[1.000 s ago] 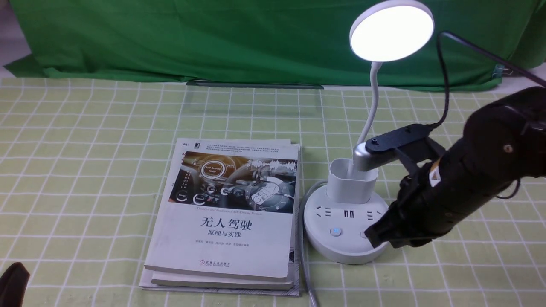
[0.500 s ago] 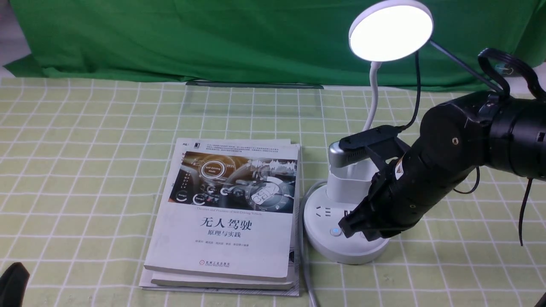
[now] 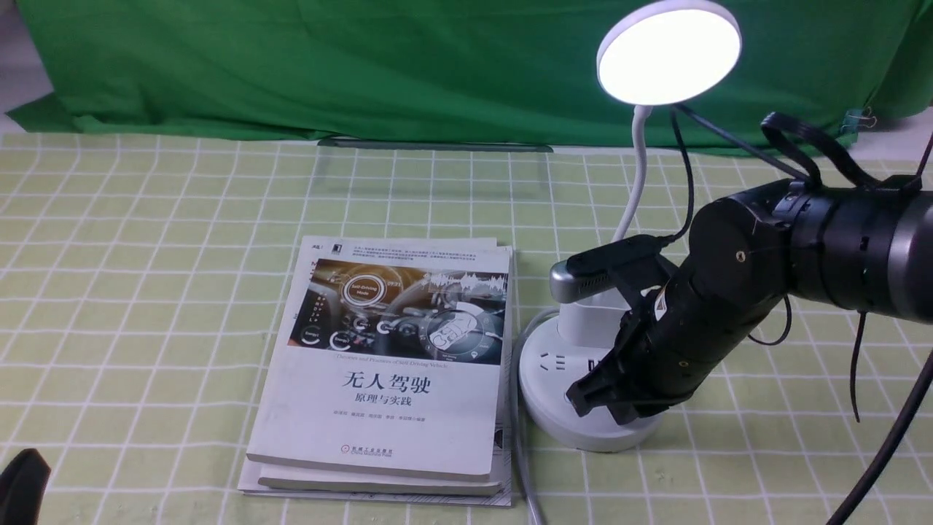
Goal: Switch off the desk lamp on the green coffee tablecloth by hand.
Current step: 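Press the power button on the lamp base to turn the lamp off with the right gripper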
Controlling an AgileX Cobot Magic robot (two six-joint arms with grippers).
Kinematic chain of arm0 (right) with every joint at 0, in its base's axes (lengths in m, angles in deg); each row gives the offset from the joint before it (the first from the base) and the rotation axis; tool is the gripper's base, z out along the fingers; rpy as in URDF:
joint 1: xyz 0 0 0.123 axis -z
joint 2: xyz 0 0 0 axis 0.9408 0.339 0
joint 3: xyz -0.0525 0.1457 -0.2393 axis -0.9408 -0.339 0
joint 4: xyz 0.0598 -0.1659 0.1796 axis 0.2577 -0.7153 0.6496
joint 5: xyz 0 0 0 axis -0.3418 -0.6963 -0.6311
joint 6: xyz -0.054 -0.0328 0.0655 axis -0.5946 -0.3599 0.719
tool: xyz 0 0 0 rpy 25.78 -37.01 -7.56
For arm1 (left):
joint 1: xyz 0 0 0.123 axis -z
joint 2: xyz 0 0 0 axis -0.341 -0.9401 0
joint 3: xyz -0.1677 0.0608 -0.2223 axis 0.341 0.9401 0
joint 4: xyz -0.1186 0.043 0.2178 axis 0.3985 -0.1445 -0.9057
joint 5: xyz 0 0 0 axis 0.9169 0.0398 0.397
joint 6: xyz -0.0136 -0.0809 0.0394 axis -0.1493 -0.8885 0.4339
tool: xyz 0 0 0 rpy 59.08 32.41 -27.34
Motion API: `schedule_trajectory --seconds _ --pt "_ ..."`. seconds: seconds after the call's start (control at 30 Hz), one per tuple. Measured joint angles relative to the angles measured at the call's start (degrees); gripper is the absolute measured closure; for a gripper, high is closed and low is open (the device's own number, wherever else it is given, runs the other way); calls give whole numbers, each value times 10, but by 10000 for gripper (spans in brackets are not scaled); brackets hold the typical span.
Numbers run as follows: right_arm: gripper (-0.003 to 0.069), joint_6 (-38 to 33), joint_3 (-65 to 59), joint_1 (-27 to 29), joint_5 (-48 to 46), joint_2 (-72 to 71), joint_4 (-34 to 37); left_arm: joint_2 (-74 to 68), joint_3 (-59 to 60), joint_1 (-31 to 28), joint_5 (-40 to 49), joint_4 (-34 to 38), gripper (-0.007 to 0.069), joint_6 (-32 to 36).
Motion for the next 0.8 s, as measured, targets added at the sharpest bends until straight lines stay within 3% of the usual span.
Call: schedule_trajectory --seconds 0.8 --pt "613 0 4 5 21 8 -15 0 0 0 0 0 214 0"
